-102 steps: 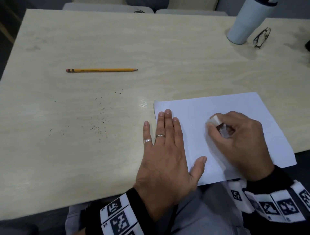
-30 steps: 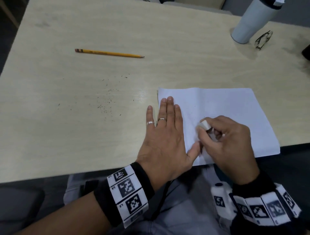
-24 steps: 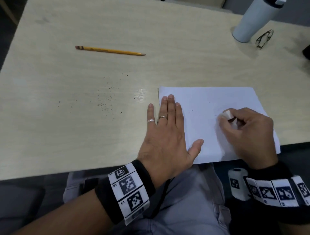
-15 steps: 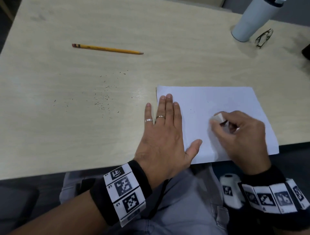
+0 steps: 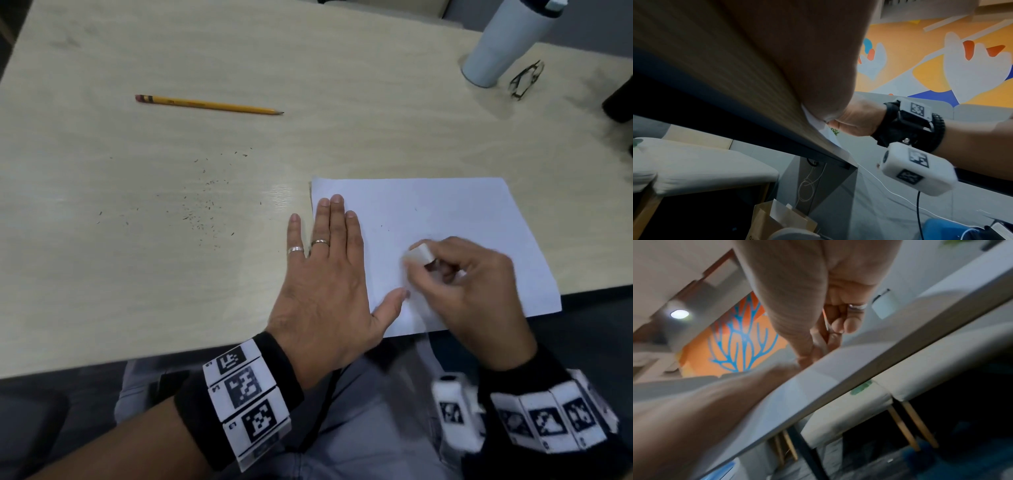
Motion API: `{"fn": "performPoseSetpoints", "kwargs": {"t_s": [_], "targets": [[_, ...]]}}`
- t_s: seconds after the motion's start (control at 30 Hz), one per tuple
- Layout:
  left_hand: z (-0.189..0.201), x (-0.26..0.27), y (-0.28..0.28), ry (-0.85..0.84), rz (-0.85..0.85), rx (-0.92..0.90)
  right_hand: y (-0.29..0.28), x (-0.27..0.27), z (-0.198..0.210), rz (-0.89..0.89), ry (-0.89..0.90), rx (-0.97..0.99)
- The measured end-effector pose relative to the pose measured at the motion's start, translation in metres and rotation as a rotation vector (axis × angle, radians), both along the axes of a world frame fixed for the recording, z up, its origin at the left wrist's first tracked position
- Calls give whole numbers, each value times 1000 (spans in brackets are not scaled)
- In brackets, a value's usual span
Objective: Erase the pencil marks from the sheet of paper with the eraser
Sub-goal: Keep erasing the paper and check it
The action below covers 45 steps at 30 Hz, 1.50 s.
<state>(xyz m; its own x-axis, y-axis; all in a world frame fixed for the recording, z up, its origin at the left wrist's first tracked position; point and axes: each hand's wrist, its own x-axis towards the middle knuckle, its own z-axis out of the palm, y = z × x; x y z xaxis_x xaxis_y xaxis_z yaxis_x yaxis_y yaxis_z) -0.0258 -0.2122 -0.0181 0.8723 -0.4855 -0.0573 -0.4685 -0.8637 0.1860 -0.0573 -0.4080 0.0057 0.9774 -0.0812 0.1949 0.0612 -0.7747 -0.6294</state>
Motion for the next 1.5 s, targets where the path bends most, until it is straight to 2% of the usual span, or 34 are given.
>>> {"fn": "performPoseSetpoints", "kwargs": {"t_s": [0.1, 0.23, 0.3, 0.37, 0.5, 0.57, 0.67, 0.8, 0.87, 0.93, 1.07, 1.13, 1.23, 1.4, 1.5], "targets": [[0, 0, 1, 7, -3, 2, -17, 9, 4, -98, -29, -23], [1, 0, 0, 7, -6, 16, 15, -3, 4, 44, 11, -49], [1, 0, 0, 18, -5, 18, -5, 3, 2, -45, 1, 5], [1, 0, 0, 21, -5, 11, -15, 8, 5, -102, -34, -47], [2, -1, 1, 12, -7, 12, 18, -5, 8, 61, -2, -89], [2, -1, 0, 20, -6, 12, 0, -2, 4, -4, 8, -28], [2, 0, 0, 25, -6, 6, -19, 6, 6, -100, -39, -100], [2, 0, 0, 23, -8, 22, 13, -11, 6, 46, 4, -95], [3, 1, -1, 32, -4, 20, -11, -7, 4, -37, -2, -53], [2, 1, -1, 37, -7, 22, -26, -2, 6, -98, -36, -105], [1, 0, -1, 17, 4, 12, 10, -13, 7, 26, -16, -152], [1, 0, -1, 18, 4, 9, -8, -11, 4, -24, 15, -83], [1, 0, -1, 20, 3, 11, -39, -4, 8, -149, -29, -156], [0, 0, -1, 17, 4, 19, 10, -19, 6, 23, 5, -125], [0, 0, -1, 21, 2, 13, -27, -7, 5, -108, -31, -149]]}}
